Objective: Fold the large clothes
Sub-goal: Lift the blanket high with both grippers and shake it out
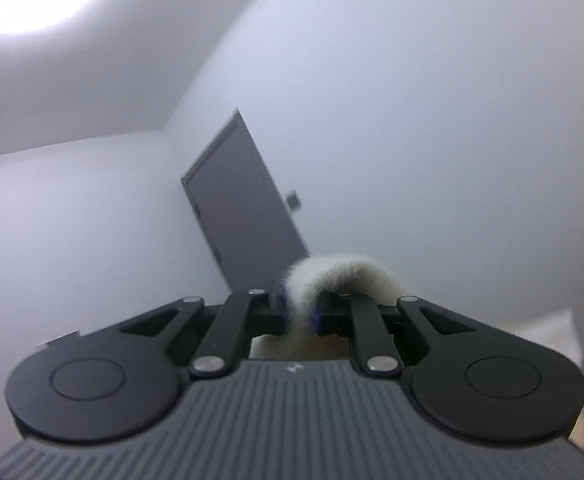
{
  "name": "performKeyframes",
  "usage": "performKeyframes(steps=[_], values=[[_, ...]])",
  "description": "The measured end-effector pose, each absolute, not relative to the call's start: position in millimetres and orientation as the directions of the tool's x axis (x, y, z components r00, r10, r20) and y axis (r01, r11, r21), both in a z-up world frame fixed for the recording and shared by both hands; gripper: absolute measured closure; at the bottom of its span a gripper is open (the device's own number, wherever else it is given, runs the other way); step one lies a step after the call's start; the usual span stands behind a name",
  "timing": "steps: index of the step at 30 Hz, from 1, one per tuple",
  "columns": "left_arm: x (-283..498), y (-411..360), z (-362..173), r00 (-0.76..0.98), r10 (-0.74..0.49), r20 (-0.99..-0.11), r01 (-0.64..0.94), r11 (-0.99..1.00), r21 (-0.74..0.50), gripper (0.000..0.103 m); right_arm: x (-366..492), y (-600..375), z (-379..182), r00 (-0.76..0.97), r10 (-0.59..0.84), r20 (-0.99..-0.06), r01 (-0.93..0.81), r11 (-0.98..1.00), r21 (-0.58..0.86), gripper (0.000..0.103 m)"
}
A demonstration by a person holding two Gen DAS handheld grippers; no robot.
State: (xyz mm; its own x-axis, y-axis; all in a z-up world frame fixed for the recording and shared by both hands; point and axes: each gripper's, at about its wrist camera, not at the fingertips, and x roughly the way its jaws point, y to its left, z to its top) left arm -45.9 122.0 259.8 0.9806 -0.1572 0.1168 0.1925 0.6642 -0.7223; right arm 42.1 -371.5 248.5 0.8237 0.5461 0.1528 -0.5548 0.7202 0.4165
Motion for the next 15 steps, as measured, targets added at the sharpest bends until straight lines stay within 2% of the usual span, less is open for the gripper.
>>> performKeyframes(steps=[4,8,11,15], values=[[-34.3,104.1,324.5,0.974,-0.161,0.157,0.224,0.714,-0.663,0.091,53.2,-368.7,295.8,0.87,0.448,0.204,-0.492,0.802,0.34,0.088],[-4.0,87.3,354.0,0.974,-0.166,0.151,0.225,0.763,-0.606,0.09,89.3,-377.1,312.5,0.896,0.393,0.205,-0.442,0.831,0.337,0.088],[40.0,69.9,333.9,0.985,-0.158,0.061,0.166,0.827,-0.538,0.09,131.0,-379.6,292.2,0.92,0.374,0.12,-0.392,0.859,0.33,0.088],[108.0,59.5,273.6,0.983,-0.166,-0.074,0.097,0.824,-0.558,0.09,207.7,-386.9,228.3,0.937,0.345,-0.047,-0.302,0.872,0.385,0.088]])
